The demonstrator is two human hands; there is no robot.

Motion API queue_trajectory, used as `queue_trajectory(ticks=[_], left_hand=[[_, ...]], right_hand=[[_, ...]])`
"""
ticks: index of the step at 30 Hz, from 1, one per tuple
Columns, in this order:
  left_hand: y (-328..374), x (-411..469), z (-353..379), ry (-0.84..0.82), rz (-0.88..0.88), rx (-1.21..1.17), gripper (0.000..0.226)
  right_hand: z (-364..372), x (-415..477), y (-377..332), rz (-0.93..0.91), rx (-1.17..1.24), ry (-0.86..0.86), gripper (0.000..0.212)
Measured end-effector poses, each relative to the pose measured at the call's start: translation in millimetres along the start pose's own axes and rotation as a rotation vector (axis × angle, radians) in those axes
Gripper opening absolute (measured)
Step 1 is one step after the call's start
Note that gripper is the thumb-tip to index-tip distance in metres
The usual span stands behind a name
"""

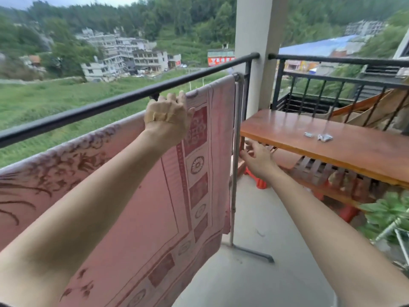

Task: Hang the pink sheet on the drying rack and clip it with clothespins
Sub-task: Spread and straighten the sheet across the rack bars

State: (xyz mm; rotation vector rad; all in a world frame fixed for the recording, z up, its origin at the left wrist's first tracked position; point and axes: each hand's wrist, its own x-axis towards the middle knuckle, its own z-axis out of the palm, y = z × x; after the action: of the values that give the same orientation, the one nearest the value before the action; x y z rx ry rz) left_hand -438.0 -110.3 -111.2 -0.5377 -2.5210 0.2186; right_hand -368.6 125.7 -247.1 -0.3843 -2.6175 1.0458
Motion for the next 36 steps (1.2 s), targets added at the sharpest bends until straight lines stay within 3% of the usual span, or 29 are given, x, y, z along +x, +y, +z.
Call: queue_trajectory(ticks=[4,10,12,16,19,21,23,25,29,32,36], left_hand=[[45.6,61.3,5.8,-0.023,-0.018,-0.108,0.056],[84.9,145.9,20.4,-0.111,-0.058,-0.378,0.042],[90.6,167.9,22.3,-0.174,-0.037,-0.488,0.041],[95.0,208.4,26.9,-0.277,0.024,-0.696,0.032],[94.3,229.7,31.5,-0.321,0.004,-0.878,0.024],[85.1,242.6,31.1,-0.418,0.023,-0.929,0.023],[71.4,253.4,25.7,-0.630,0.065,-0.933,0.028],[60.5,262.5,21.5,-0.788,0.122,-0.886,0.030],[53.3,270.9,17.6,-0.814,0.172,-0.668,0.020],[50.9,269.5,17.2,-0.760,0.153,-0.605,0.015],[51.6,263.3,14.4,-0.563,0.105,-0.765,0.013]], right_hand=[[-11.0,77.7,16.3,-0.017,0.227,-0.098,0.048],[-30.9,163.6,8.7,-0.071,0.682,-0.431,0.067],[-36.4,177.2,5.7,-0.085,0.726,-0.533,0.062],[-47.6,197.1,6.7,-0.102,0.868,-0.789,0.032],[-54.0,211.7,11.4,-0.123,1.010,-0.945,0.033],[-55.7,222.2,14.0,-0.071,1.159,-1.085,0.036],[-53.9,237.7,15.7,0.054,1.282,-1.174,0.037],[-51.6,254.5,17.5,0.092,1.259,-1.236,0.039],[-55.9,276.5,17.8,-0.078,0.892,-1.362,0.029],[-54.1,284.9,12.3,-0.220,0.708,-1.415,0.028],[-58.9,288.5,4.9,-0.397,0.528,-1.261,0.015]])
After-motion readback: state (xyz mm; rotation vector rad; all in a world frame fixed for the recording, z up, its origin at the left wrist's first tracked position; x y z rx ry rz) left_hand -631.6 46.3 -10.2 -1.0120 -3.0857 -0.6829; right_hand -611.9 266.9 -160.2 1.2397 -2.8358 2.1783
